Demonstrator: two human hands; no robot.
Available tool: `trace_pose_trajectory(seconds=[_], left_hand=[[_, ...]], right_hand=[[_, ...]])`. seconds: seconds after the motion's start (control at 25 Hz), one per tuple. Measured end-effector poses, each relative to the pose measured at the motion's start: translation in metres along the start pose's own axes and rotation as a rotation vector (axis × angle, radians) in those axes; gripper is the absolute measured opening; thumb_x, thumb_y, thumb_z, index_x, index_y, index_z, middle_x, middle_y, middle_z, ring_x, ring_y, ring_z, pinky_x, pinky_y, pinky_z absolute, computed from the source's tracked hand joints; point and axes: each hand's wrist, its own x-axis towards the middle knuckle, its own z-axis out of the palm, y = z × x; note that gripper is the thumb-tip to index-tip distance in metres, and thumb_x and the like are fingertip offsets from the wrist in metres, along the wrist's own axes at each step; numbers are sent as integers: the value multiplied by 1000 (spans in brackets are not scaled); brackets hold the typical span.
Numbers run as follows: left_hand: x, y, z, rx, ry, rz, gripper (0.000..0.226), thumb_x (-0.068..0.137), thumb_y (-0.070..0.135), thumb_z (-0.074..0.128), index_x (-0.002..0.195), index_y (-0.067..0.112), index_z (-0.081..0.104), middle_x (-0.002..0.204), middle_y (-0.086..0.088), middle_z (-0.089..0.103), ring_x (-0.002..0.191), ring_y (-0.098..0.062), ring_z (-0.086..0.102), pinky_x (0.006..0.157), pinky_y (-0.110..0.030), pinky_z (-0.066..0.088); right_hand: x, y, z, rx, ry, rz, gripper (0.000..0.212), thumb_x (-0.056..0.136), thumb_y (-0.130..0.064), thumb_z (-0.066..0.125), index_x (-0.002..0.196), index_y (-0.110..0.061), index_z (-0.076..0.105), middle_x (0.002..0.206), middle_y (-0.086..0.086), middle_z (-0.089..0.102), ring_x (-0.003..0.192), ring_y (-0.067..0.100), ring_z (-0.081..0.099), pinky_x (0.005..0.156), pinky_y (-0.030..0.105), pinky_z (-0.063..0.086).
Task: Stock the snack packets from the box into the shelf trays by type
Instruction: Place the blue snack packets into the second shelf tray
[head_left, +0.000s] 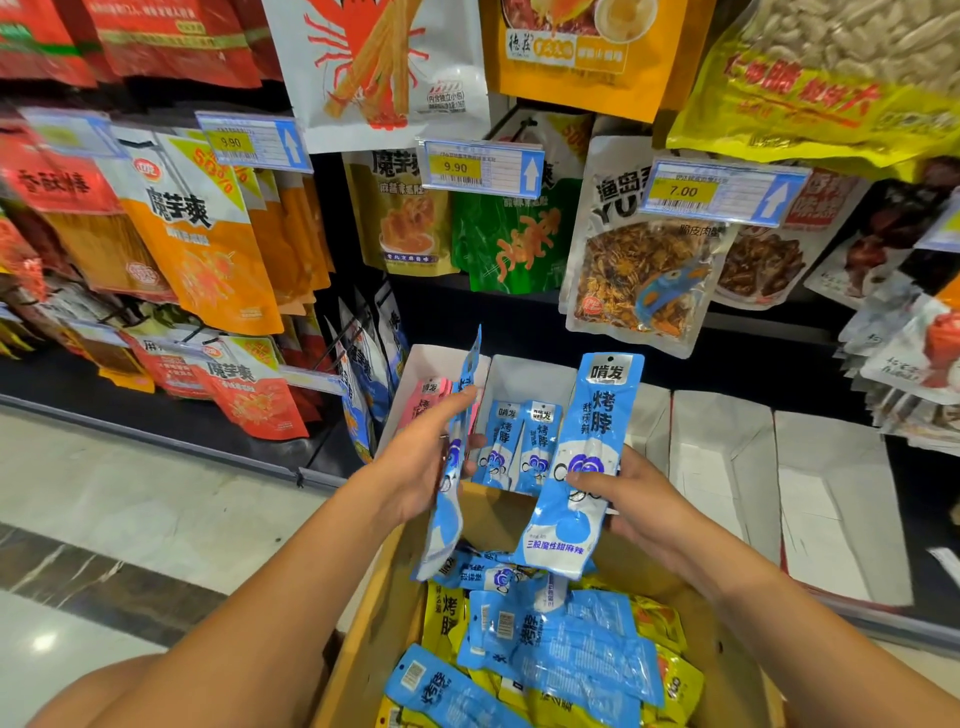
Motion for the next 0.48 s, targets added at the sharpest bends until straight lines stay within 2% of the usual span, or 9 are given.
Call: trace_pose_trajectory(seconds=[0.04,0.12,0.24,0.36,0.44,0.48], left_hand=[[-3,3,2,57,26,34,43,91,56,68,118,22,69,84,-2,74,63,-14,65,51,-27,49],[-6,5,3,193,102,77,35,91,53,70,103,19,71,70,2,75,59,-10,70,55,-24,54],[-1,5,-4,257,159,119,36,94,50,68,119,24,66,92,-2,80,74,-19,77,61,-31,59],[2,11,-9,275,174,122,23,103,19,52,124,16,59,92,-5,75,67,-18,73,54,-28,56],[1,21,-13,377,185,149,33,100,2,48,130,17,52,99,-9,70,69,-16,69,41,-28,48],[1,25,-17,423,190,165,43,100,-2,48,137,19,48,109,-12,70,77,-16,69,39,-32,47]], right_hand=[[2,2,-1,1,0,4,41,88,-5,72,124,-15,57,110,5,76,100,28,73,94,55,55],[6,6,-1,-3,0,10,43,86,-2,73,123,-15,57,110,6,75,102,29,72,95,57,54],[8,9,2,-35,7,14,41,84,-2,75,120,-14,60,108,6,76,100,28,73,93,54,56],[7,7,6,-48,46,1,33,84,0,75,112,-12,62,102,5,77,93,23,75,79,41,62],[9,7,7,-51,77,15,29,84,0,75,109,-10,63,101,6,77,88,21,75,70,34,61],[11,7,6,-63,99,33,29,84,-1,76,108,-9,63,100,8,77,87,22,75,72,36,61]])
